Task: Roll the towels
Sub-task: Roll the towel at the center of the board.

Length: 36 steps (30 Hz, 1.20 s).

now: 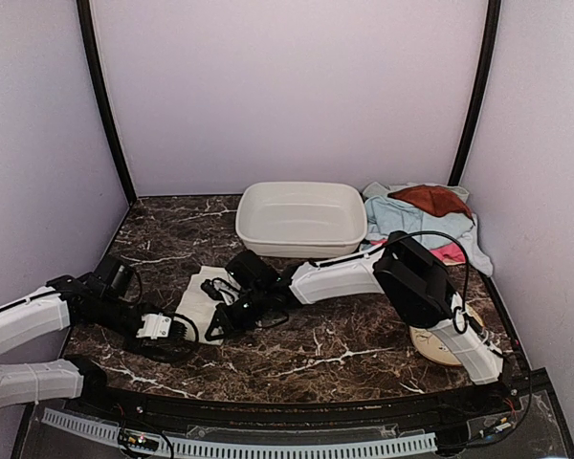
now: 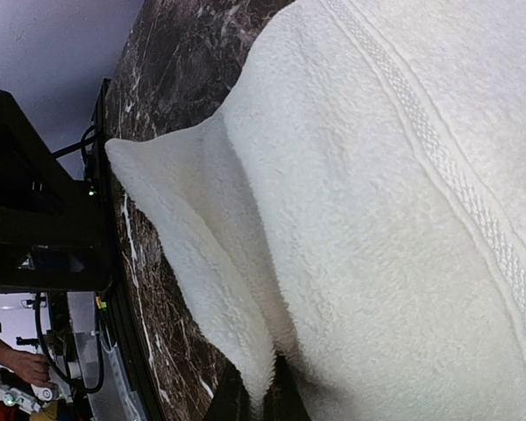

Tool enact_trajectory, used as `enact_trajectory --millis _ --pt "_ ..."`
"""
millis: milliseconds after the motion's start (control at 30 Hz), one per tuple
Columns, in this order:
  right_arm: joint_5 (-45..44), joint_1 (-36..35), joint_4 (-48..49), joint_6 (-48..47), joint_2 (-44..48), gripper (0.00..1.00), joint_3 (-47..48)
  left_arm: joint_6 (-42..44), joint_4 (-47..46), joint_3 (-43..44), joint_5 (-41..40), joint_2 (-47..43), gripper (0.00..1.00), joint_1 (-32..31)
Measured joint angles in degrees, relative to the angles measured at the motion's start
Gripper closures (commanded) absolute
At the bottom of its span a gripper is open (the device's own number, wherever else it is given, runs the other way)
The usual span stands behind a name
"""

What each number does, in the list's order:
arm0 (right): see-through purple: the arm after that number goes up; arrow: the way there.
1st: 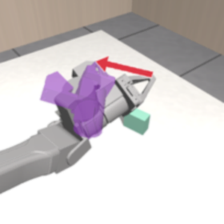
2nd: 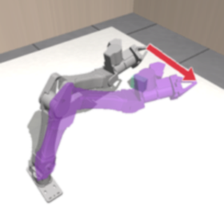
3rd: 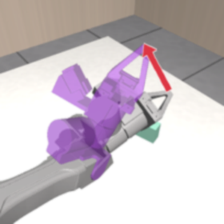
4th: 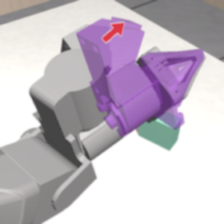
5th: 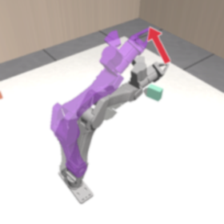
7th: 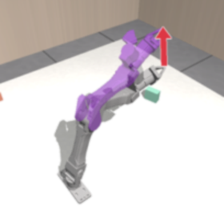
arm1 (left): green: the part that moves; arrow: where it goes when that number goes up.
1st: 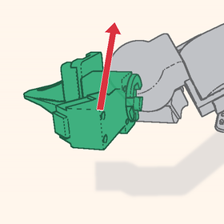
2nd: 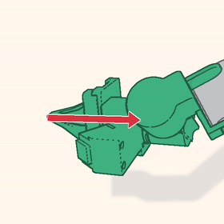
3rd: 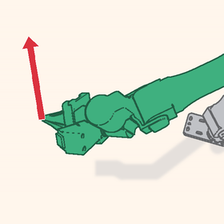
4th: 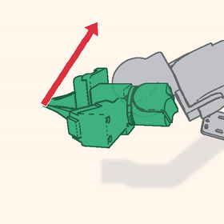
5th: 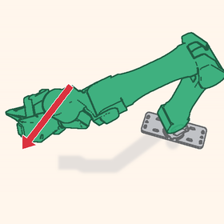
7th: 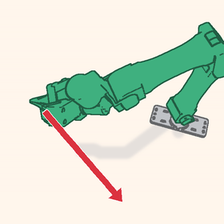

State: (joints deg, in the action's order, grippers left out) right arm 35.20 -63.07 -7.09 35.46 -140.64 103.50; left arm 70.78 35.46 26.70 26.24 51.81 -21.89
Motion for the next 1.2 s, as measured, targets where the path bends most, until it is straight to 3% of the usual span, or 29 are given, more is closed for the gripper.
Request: enact_trajectory --millis 200,633,800,867,967,1100,1167,1200 --pt "2.3 0.2 1.0 3.5 0.0 1.00 -0.6 4.3 -8.9 -6.3 -4.3 -1.2 0.43 -1.0" --pt "4.2 1.0 1.1 4.8 0.0 1.00 -1.1 5.1 -17.7 -4.8 -7.7 7.9 0.48 -2.0" --pt "5.1 1.0 1.9 5.8 0.0 1.00 -1.5 5.1 -19.0 -3.9 -8.5 11.9 0.58 -2.1" --pt "5.5 1.0 2.5 6.4 0.0 1.00 -1.8 5.0 -19.8 -3.3 -8.7 13.5 0.68 -2.1" --pt "6.0 1.3 3.0 7.2 0.0 0.86 -2.0 4.6 -20.8 -3.1 -9.0 14.7 0.87 -2.1" --pt "6.4 1.6 4.4 7.8 0.3 0.65 -2.8 3.7 -19.7 -1.2 -9.2 16.7 0.94 -2.1" --pt "5.9 1.7 5.7 7.8 1.8 0.37 -4.9 2.3 -17.3 1.0 -8.9 18.3 0.96 -2.1" --pt "5.1 1.9 6.6 7.6 3.3 0.09 -6.9 1.6 -15.8 2.3 -8.5 19.3 0.96 -2.1"
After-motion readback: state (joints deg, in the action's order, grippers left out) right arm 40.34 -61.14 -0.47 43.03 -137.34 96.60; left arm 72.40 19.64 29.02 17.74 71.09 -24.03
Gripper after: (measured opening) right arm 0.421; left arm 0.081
